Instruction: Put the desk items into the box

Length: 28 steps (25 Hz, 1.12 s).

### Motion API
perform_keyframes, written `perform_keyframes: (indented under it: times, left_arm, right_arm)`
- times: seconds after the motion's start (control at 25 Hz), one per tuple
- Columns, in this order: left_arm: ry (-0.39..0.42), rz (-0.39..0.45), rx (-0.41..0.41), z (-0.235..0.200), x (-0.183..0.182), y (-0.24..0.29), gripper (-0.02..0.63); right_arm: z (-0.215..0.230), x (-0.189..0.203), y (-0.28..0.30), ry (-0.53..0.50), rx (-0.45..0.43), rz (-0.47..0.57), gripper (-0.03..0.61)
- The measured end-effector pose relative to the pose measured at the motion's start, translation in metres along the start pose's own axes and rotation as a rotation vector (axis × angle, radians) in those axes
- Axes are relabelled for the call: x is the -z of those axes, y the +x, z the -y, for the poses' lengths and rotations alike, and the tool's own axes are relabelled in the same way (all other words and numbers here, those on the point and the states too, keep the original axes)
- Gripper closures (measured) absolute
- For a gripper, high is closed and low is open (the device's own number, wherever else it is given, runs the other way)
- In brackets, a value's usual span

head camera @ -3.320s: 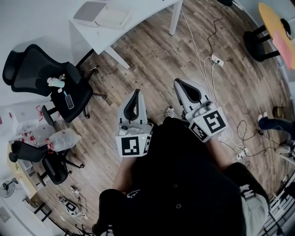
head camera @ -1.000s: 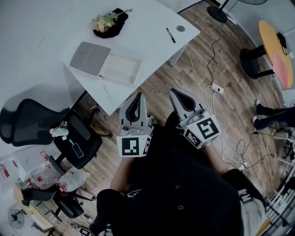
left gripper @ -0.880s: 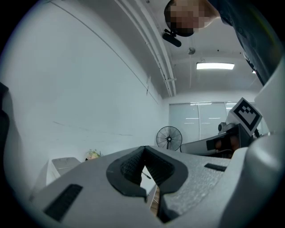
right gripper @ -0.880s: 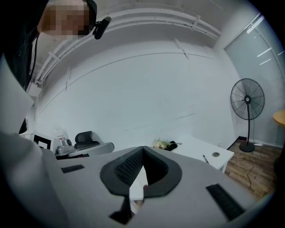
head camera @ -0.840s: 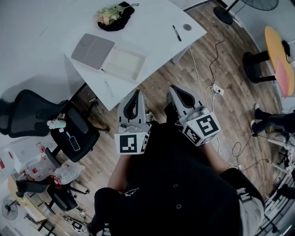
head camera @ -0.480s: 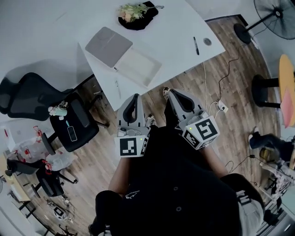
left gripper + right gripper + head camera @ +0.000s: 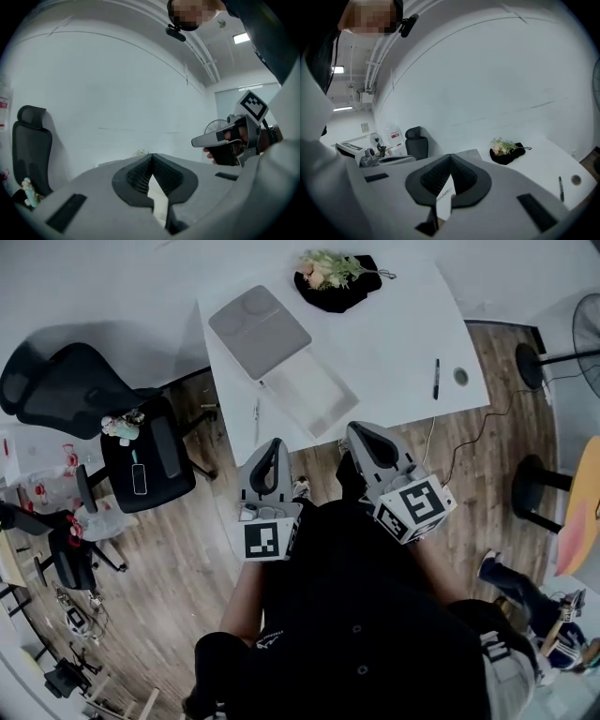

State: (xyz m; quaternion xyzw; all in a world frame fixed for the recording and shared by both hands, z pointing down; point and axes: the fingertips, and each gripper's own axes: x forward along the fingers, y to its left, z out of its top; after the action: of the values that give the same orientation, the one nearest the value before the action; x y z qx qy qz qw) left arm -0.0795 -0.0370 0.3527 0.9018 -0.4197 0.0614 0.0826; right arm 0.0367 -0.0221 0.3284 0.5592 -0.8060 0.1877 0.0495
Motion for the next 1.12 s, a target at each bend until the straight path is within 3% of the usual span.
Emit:
perform_keyframes:
  times: [0.32,0.8,1.12]
  left_arm:
    - [0.004,-0.101,-0.169,-0.039,0.039,0.026,0.606]
    - [0.031,-0.290,-0.324,-0.097,0.132,0.032,0.606]
    - [0.044,-0.455,-0.285,-0.107,0.205,0.053,0.604]
  right_arm:
    - [0.023,-0.014,0.033,-0.050,-0.087,-0.063,0.580]
    - [0.014,0.013,0.063,-0.059,-0.175,-0.164,0.580]
    - [0.024,0.027,0.066,-0.052,-0.170,-0.220,0.580]
